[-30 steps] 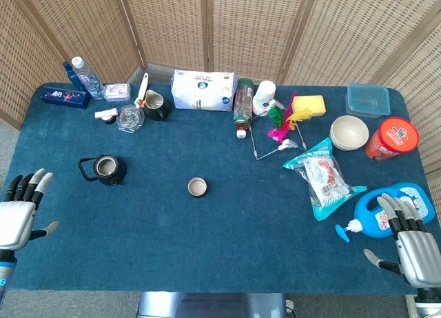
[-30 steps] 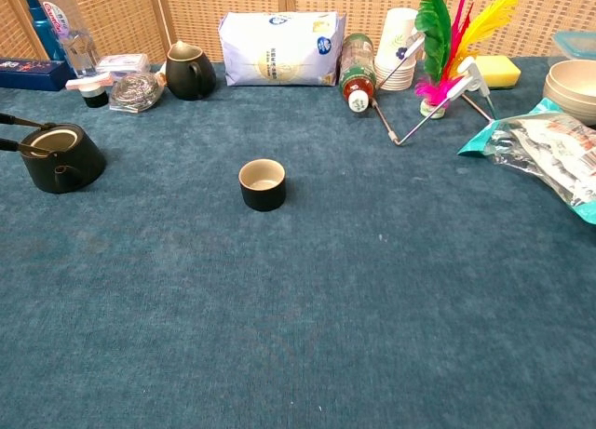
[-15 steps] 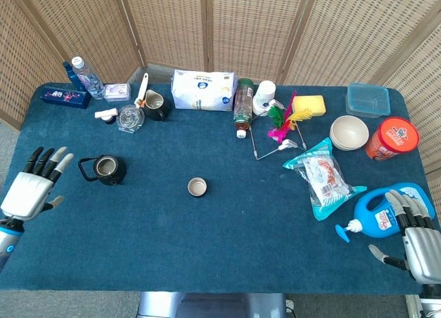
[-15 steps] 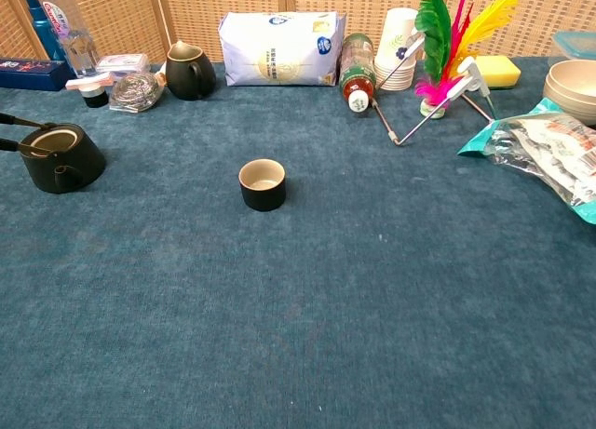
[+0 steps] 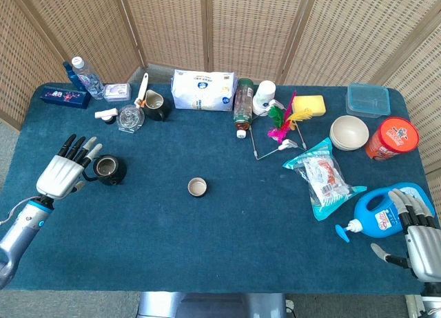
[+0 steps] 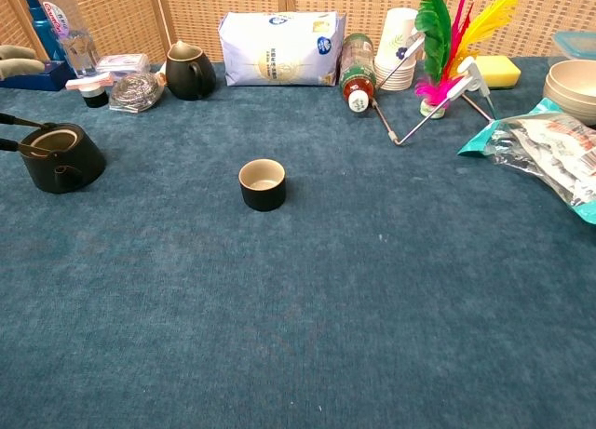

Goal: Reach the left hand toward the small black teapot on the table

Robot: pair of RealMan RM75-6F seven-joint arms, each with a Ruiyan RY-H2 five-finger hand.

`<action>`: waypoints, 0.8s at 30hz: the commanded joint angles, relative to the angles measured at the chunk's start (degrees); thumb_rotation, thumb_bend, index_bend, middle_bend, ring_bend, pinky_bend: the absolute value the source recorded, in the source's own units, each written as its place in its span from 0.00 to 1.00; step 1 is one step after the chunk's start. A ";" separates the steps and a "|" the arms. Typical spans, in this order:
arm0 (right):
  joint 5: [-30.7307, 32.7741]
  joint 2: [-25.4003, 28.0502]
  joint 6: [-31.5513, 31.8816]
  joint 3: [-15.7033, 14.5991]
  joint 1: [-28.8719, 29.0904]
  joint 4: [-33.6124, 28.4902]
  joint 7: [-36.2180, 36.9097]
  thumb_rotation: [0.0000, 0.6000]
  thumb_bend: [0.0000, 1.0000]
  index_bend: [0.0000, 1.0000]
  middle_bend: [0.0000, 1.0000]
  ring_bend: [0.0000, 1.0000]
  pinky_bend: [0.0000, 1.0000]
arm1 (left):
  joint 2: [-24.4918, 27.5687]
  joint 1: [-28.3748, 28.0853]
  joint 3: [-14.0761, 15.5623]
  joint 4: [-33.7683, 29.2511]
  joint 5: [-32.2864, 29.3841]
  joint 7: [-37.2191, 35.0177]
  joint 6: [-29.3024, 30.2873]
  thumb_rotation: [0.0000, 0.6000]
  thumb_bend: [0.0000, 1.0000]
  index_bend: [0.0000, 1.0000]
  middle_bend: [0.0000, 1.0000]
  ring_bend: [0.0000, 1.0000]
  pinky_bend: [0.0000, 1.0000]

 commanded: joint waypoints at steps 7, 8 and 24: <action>0.35 -0.13 -0.49 0.06 0.18 0.06 -0.17 1.00 0.00 0.00 0.00 0.00 0.00 | -1.69 -3.70 1.26 2.87 0.84 3.64 -2.17 1.00 0.13 0.02 0.00 0.03 0.18; 0.35 -0.11 -0.54 0.04 0.19 0.04 -0.11 1.00 0.00 0.00 0.00 0.00 0.00 | -1.98 -4.04 1.39 3.12 0.96 3.86 -2.21 1.00 0.15 0.04 0.01 0.06 0.24; -0.33 0.46 -0.20 -0.12 0.00 0.02 1.23 1.00 0.00 0.00 0.00 0.00 0.00 | -4.04 -5.39 3.73 6.22 1.78 4.46 0.50 1.00 0.50 0.60 0.58 0.59 0.73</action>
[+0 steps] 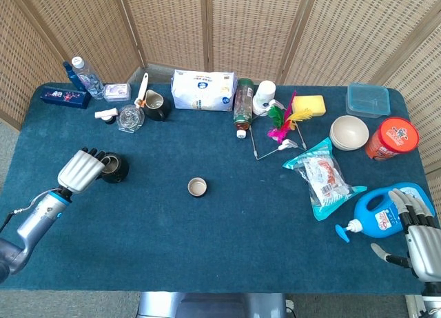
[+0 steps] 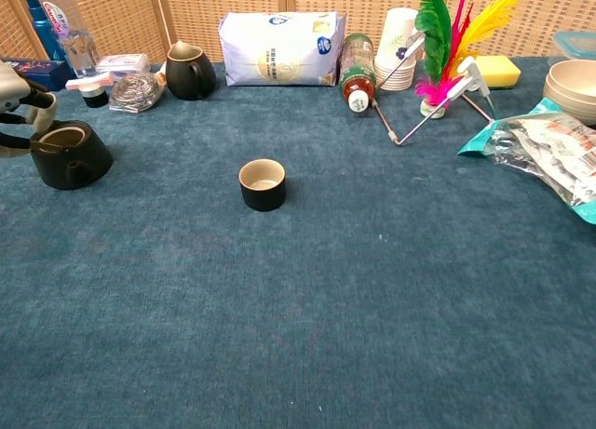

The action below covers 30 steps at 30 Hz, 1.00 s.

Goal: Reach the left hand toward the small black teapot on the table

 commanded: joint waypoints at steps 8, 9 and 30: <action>-0.45 0.02 -0.16 -0.26 0.03 -0.13 -0.15 1.00 0.00 0.00 0.00 0.00 0.00 | -0.59 0.24 1.09 2.17 0.04 -0.32 1.91 1.00 0.69 0.73 0.71 0.70 0.83; -0.48 0.02 -0.13 -0.27 0.01 -0.15 -0.17 1.00 0.00 0.00 0.00 0.00 0.00 | -0.70 0.27 1.15 2.30 -0.07 -0.14 1.79 1.00 0.70 0.73 0.71 0.71 0.83; -0.54 0.53 0.01 -0.28 -0.07 -0.19 1.16 1.00 0.00 0.00 0.00 0.00 0.00 | 7.11 -3.90 -4.83 -16.33 -3.26 7.74 5.30 1.00 0.75 0.74 0.78 0.77 0.88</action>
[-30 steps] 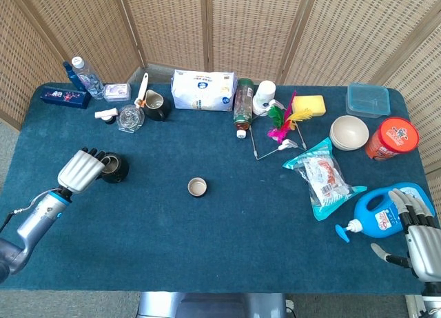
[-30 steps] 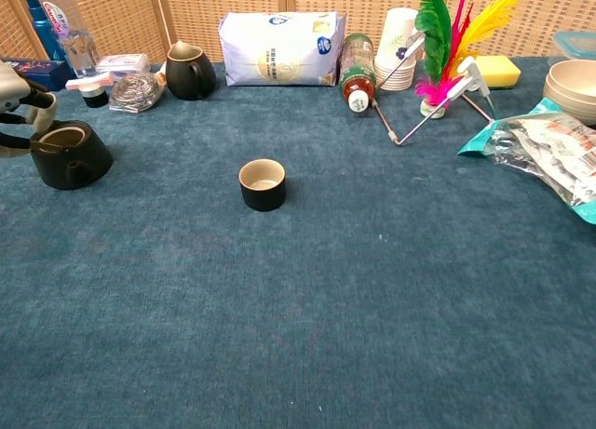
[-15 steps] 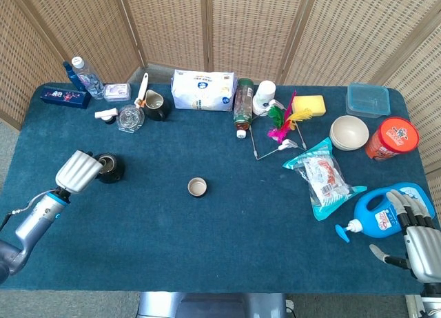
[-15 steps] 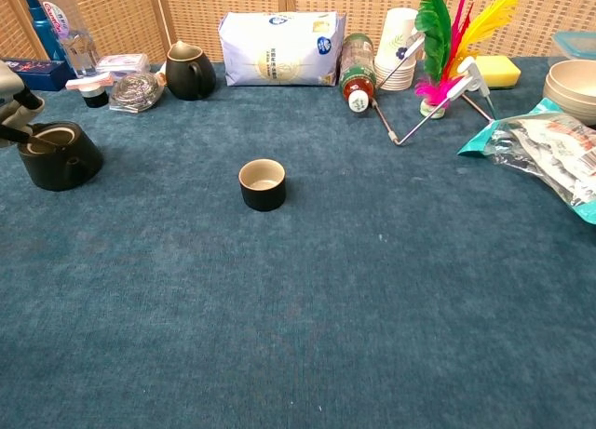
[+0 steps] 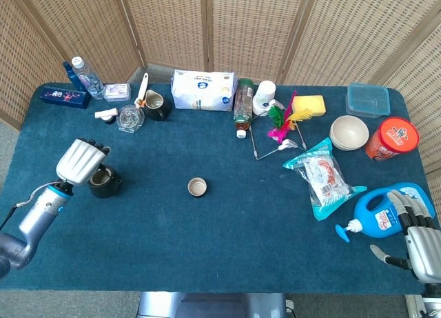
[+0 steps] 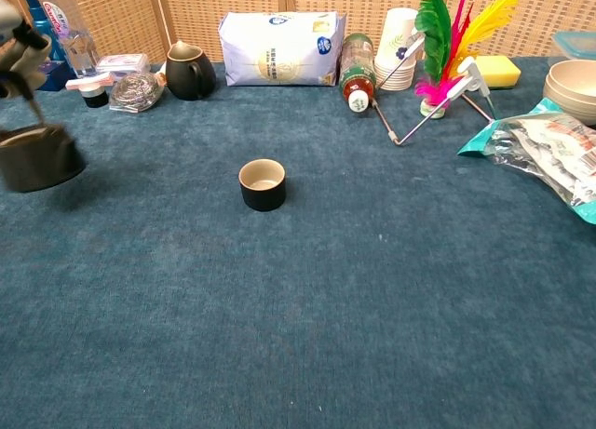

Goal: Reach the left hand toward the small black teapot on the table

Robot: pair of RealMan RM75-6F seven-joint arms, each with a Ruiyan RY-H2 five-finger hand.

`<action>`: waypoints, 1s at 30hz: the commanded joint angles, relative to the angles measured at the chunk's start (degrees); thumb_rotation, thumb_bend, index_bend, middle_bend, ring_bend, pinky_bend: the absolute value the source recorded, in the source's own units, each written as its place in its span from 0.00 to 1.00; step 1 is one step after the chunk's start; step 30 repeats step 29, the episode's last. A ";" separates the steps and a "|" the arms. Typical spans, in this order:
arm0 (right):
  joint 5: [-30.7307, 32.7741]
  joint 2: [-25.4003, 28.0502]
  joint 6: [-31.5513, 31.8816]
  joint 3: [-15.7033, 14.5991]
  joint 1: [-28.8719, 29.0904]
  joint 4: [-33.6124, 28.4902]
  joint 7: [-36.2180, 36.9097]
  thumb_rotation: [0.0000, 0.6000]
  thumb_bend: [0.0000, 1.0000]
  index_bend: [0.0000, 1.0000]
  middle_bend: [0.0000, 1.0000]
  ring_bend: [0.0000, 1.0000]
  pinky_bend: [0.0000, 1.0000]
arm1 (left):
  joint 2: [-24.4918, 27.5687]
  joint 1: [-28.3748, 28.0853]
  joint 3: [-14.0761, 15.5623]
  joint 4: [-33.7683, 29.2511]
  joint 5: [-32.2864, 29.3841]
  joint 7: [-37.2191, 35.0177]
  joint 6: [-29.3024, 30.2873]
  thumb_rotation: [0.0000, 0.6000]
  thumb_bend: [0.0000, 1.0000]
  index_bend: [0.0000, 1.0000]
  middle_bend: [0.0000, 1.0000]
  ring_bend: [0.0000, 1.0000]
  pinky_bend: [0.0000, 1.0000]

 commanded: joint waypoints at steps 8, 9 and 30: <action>-0.16 0.25 -0.07 -0.01 0.06 0.15 0.69 1.00 0.00 0.00 0.00 0.00 0.00 | 5.36 -5.47 -3.77 -16.88 -1.86 15.02 -6.22 1.00 0.74 0.74 0.78 0.77 0.88; -0.17 0.27 -0.09 -0.02 0.07 0.19 0.81 1.00 0.00 0.00 0.00 0.00 0.00 | 5.30 -5.82 -4.09 -17.90 -2.18 16.20 -6.76 1.00 0.74 0.74 0.78 0.77 0.88; -0.64 1.03 0.68 -0.10 -0.29 0.64 3.19 1.00 0.00 0.00 0.00 0.00 0.00 | 1.05 -11.30 -4.28 -22.37 -2.05 30.82 -13.88 1.00 0.73 0.74 0.78 0.76 0.88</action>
